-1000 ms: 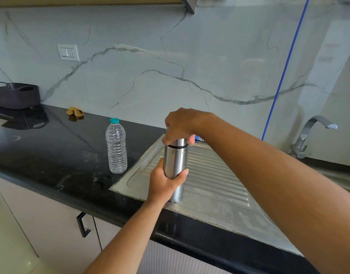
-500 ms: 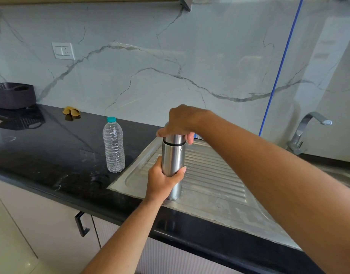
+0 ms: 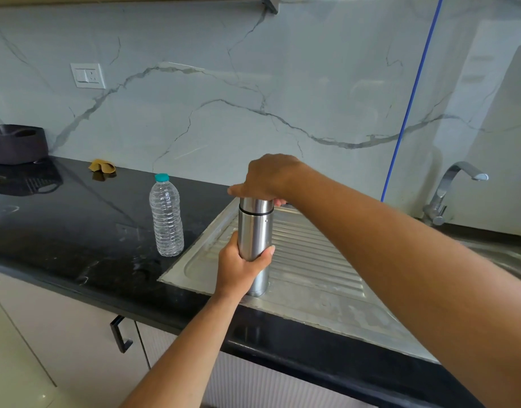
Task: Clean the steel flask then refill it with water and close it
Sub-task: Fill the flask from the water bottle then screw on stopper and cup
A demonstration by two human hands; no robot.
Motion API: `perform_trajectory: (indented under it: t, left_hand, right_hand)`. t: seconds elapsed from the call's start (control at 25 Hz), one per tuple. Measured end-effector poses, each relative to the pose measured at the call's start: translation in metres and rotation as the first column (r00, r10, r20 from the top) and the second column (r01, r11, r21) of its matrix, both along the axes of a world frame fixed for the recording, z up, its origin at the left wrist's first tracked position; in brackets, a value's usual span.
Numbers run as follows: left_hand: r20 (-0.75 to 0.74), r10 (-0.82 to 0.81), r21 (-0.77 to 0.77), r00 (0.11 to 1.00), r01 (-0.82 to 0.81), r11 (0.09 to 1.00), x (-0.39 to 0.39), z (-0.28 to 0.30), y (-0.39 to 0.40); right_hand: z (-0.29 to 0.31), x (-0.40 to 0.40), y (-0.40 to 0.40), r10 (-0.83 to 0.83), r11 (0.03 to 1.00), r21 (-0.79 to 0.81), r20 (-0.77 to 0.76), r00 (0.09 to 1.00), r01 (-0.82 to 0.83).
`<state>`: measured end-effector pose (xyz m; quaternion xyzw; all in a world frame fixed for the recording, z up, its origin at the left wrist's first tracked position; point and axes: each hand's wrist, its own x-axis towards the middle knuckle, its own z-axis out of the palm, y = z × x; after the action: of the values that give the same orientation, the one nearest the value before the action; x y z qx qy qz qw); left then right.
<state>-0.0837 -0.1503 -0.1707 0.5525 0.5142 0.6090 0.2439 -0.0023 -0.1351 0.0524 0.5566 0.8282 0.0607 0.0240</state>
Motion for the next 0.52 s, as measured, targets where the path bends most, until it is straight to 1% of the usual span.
perform_trajectory:
  t: [0.04,0.08,0.16,0.2,0.24,0.32,0.36,0.44,0.48,0.52]
  left_hand:
    - [0.001,-0.001,-0.001,1.0,0.001,1.0,0.0,0.0,0.0]
    - [0.001,-0.003,-0.001,1.0,0.003,1.0,0.0,0.0,0.0]
    - [0.001,-0.007,0.003,1.0,0.007,1.0,0.001,0.001,-0.001]
    - [0.0,-0.009,0.003,1.0,0.009,1.0,0.001,0.002,-0.002]
    - [-0.001,-0.013,0.003,1.0,0.013,1.0,0.0,0.003,-0.002]
    - [-0.002,-0.017,0.003,1.0,0.017,1.0,0.0,0.002,-0.001]
    - [-0.002,-0.016,0.002,1.0,0.016,1.0,0.0,0.002,0.0]
    - [0.003,-0.01,-0.002,1.0,0.01,1.0,0.0,0.001,0.0]
    - [0.003,-0.008,-0.004,1.0,0.008,1.0,0.0,0.0,0.0]
    - [0.001,-0.007,-0.004,1.0,0.007,1.0,0.0,0.0,0.0]
  right_hand:
    - [-0.005,-0.001,0.0,-0.033,0.999,0.018,0.01,0.999,0.033]
    - [-0.004,-0.001,-0.002,-0.076,0.997,-0.03,-0.006,0.997,0.075]
    - [0.007,-0.001,-0.005,-0.162,0.961,-0.242,-0.1,0.982,0.134]
    - [0.014,0.0,-0.004,-0.152,0.946,-0.305,-0.107,0.983,0.113]
    - [0.019,0.002,-0.001,-0.098,0.948,-0.31,-0.087,0.991,0.067]
    - [0.021,0.003,0.005,0.013,0.967,-0.253,-0.074,0.997,-0.032]
    - [0.018,0.005,0.006,0.041,0.977,-0.207,-0.084,0.996,-0.058]
    - [0.006,0.007,0.005,0.028,0.996,-0.082,-0.072,0.997,-0.034]
    - [0.001,0.007,0.004,0.008,0.999,-0.038,-0.042,0.999,-0.009]
    - [-0.002,0.007,0.005,-0.017,0.999,-0.047,-0.033,0.999,0.015]
